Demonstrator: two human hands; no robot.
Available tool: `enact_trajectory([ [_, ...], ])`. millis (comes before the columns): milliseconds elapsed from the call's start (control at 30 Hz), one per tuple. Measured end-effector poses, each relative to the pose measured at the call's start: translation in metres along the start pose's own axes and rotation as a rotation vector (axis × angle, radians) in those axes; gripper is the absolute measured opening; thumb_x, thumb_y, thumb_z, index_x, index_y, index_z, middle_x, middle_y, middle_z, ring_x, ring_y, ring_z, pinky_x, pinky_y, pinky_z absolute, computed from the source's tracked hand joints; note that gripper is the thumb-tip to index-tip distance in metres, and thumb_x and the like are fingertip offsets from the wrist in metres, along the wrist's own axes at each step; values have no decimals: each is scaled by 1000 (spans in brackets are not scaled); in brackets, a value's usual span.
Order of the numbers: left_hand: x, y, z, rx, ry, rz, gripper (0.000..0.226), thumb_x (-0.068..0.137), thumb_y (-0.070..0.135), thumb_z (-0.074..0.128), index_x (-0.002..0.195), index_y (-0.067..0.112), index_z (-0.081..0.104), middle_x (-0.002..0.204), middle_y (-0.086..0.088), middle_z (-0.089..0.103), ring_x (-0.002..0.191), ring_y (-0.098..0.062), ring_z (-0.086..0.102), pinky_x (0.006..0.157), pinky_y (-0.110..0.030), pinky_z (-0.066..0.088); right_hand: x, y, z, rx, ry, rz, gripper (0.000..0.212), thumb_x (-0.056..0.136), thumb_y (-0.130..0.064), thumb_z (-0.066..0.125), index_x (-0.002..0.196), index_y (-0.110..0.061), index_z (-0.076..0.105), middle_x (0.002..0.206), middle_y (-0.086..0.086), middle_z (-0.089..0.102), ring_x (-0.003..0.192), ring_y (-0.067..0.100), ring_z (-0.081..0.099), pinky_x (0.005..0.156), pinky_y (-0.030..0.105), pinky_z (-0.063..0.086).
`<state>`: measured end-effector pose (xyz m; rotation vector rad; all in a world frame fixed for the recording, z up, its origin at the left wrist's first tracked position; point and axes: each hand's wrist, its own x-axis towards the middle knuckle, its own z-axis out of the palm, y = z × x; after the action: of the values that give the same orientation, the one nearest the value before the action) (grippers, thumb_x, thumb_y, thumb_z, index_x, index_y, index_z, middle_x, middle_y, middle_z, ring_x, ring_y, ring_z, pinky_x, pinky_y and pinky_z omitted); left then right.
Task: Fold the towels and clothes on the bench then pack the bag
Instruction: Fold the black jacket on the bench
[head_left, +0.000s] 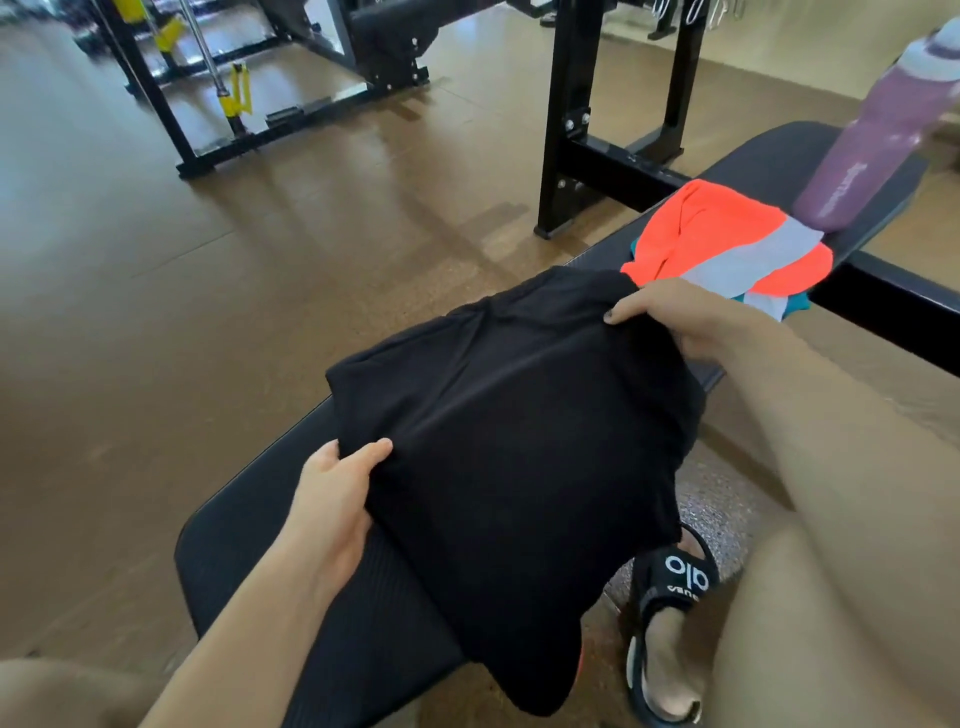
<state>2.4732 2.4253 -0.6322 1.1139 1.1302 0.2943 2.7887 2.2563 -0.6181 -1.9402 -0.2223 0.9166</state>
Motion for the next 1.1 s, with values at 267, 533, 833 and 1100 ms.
enact_trajectory([
  [267,8,-6,-21,32,27,-125,28,97,13,63,124,7,63,107,-6,77,101,-24,73,82,-39,57,4,17,7,-224,-13,62,35,68,-12,82,101,-8,72,107,12,73,100,33,68,100,50,52],
  [533,13,-14,-14,91,-93,-175,59,81,23,81,134,15,58,113,-2,76,103,-22,74,93,-44,57,3,18,10,-242,-57,85,29,79,-22,79,104,-13,68,109,8,71,102,29,67,103,51,49],
  [833,15,-9,1,-22,-74,-221,27,95,15,66,122,12,68,108,-7,77,101,-28,73,82,-42,58,6,19,5,-115,-89,103,60,66,-35,86,120,-15,68,119,5,71,111,30,65,108,50,44],
  [1100,1,36,-17,-52,-60,-90,31,97,21,65,125,10,67,119,-5,74,110,-25,69,103,-43,49,-11,1,0,56,-75,20,69,70,-32,85,133,-17,61,127,2,69,117,27,64,110,48,43],
])
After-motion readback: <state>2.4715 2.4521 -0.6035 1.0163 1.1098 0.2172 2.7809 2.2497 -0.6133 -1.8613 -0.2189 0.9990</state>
